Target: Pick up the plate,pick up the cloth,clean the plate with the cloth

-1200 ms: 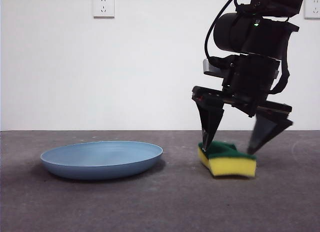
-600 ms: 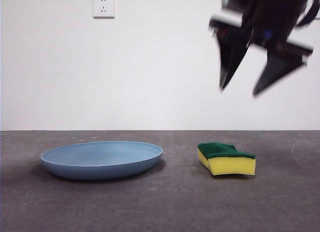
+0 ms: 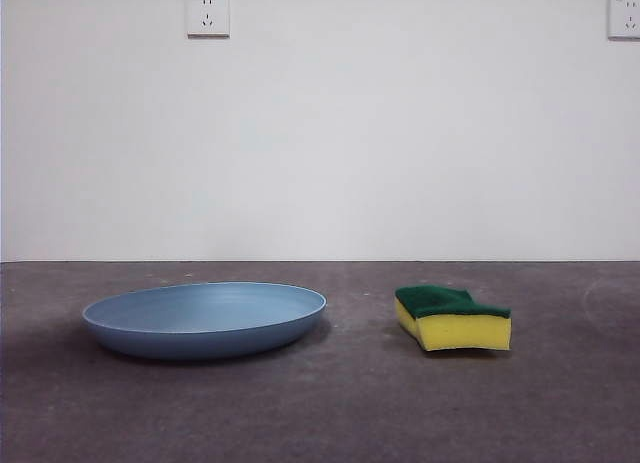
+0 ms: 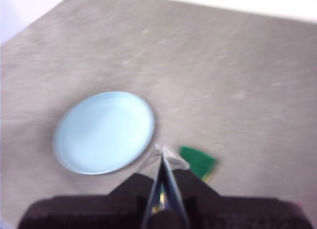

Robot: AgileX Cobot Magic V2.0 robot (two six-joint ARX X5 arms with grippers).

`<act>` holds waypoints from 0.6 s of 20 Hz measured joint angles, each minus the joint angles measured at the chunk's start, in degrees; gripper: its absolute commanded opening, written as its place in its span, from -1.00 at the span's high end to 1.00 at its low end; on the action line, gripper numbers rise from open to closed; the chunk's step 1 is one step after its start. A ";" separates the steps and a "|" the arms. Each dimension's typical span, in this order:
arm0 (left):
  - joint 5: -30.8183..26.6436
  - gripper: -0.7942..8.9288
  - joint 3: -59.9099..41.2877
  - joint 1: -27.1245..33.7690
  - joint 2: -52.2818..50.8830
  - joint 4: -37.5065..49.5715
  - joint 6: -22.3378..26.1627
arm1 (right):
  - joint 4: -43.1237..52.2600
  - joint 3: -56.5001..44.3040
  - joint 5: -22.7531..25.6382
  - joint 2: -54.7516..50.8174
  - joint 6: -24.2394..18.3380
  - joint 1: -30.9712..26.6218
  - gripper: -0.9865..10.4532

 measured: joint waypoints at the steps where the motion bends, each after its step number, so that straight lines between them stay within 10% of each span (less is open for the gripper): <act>1: -0.92 0.85 -2.21 -0.42 -2.10 0.96 0.00 | 1.09 -2.34 0.22 -1.70 -0.09 0.50 0.86; 12: -2.73 0.84 -22.32 -2.16 -11.15 9.57 -2.89 | 10.47 -21.70 0.46 -8.52 1.27 1.22 0.82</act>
